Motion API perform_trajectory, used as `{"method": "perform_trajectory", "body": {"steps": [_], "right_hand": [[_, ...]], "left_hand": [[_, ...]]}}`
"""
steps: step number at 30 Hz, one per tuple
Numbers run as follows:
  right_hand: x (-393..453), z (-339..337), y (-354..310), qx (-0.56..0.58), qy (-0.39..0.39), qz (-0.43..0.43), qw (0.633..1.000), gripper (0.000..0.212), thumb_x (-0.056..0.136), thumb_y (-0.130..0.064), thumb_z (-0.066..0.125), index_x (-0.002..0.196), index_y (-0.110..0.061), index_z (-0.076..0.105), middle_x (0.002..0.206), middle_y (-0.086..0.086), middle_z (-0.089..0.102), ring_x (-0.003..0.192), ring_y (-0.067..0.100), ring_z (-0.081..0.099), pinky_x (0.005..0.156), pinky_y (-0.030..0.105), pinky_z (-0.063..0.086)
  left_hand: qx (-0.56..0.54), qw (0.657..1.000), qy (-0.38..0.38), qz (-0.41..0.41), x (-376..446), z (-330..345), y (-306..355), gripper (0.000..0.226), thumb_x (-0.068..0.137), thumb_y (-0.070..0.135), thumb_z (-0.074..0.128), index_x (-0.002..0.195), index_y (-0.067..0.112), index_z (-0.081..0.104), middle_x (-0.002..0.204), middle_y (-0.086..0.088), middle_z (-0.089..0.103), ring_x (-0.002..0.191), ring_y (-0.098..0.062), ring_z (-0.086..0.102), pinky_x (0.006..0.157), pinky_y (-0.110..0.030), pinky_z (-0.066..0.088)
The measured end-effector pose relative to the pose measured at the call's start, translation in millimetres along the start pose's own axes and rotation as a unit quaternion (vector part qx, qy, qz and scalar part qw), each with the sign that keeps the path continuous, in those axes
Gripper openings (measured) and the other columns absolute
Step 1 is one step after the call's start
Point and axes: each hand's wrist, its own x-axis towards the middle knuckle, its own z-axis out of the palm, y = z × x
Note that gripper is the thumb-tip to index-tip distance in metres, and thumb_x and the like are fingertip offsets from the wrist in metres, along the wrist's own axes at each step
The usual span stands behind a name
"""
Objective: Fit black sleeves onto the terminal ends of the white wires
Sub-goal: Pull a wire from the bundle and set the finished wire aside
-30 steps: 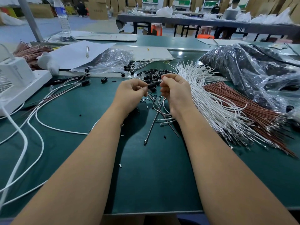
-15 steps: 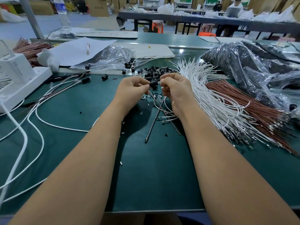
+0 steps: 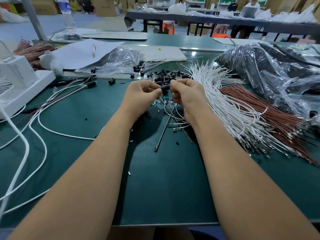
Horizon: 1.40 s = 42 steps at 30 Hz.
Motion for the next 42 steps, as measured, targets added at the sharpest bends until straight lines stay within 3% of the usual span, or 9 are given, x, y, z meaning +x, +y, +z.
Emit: {"method": "perform_trajectory", "body": {"steps": [4,12,18,27,33,37,40,42], "right_hand": [[0.0,-1.1,2.4,-0.002,-0.017,0.012,1.000,0.019,0.092,-0.011,0.063,0.074,-0.013,0.058,0.065,0.003,0.061,0.052,0.010,0.053,0.052,0.021,0.046],[0.3,0.0,3.6,0.005,-0.010,0.016,1.000,0.016,0.094,-0.009,0.060,0.079,-0.012,0.055,0.068,0.003,0.059,0.056,0.009,0.053,0.053,0.021,0.046],[2.1,-1.7,3.5,0.011,-0.018,0.034,0.999,0.017,0.093,-0.008,0.060,0.077,-0.011,0.056,0.064,0.003,0.060,0.054,0.011,0.052,0.053,0.024,0.045],[0.8,-3.9,3.2,-0.006,-0.054,0.025,0.998,0.020,0.094,-0.008,0.058,0.075,-0.011,0.055,0.063,0.005,0.058,0.054,0.015,0.050,0.055,0.027,0.044],[-1.9,-3.9,0.3,0.021,-0.071,0.024,0.997,0.023,0.095,-0.008,0.057,0.073,-0.011,0.052,0.063,0.006,0.059,0.051,0.016,0.051,0.053,0.027,0.044],[-2.6,-2.1,-0.3,0.056,-0.078,0.012,0.995,0.023,0.100,-0.015,0.049,0.080,-0.008,0.055,0.063,0.008,0.063,0.051,0.018,0.055,0.052,0.027,0.048],[-3.9,0.9,-1.3,0.131,-0.099,0.024,0.986,0.033,0.106,-0.019,0.032,0.090,-0.004,0.057,0.063,0.009,0.064,0.053,0.021,0.058,0.054,0.029,0.050],[-4.0,2.2,-1.0,0.143,-0.103,0.022,0.984,0.028,0.105,-0.015,0.032,0.096,-0.004,0.057,0.064,0.008,0.066,0.055,0.020,0.060,0.057,0.031,0.051]], "left_hand": [[0.022,1.000,0.008,0.014,-1.5,1.3,0.3,0.004,0.087,0.009,0.067,0.086,0.009,0.071,0.069,-0.003,0.066,0.067,-0.013,0.058,0.068,-0.022,0.048],[0.036,0.999,0.002,-0.007,-0.6,3.5,-0.6,0.011,0.089,0.018,0.067,0.079,0.013,0.069,0.062,0.005,0.065,0.049,0.003,0.051,0.053,-0.006,0.039],[0.026,1.000,-0.003,0.013,-2.5,2.5,2.8,0.008,0.087,0.010,0.068,0.085,0.002,0.068,0.068,-0.006,0.064,0.058,-0.010,0.053,0.057,-0.015,0.042],[-0.006,1.000,0.002,0.005,-4.6,5.1,4.7,0.007,0.088,0.006,0.067,0.085,0.000,0.068,0.064,-0.005,0.062,0.057,-0.011,0.053,0.059,-0.015,0.043],[-0.037,0.999,0.013,-0.004,-3.6,7.7,3.0,0.009,0.088,0.005,0.066,0.079,0.007,0.067,0.062,-0.003,0.062,0.050,-0.001,0.053,0.058,-0.011,0.044],[-0.050,0.999,0.016,-0.009,-2.7,9.4,4.6,0.009,0.089,0.007,0.065,0.080,0.008,0.067,0.064,-0.002,0.062,0.051,0.001,0.053,0.059,-0.009,0.044],[-0.055,0.998,0.027,-0.021,-3.3,7.1,3.8,0.014,0.090,0.012,0.064,0.076,0.012,0.066,0.062,0.000,0.061,0.045,0.004,0.046,0.051,-0.008,0.037],[-0.064,0.997,0.029,-0.029,-2.8,4.7,2.6,0.016,0.091,0.015,0.063,0.075,0.012,0.066,0.057,0.004,0.059,0.044,0.003,0.044,0.048,-0.008,0.034]]}}
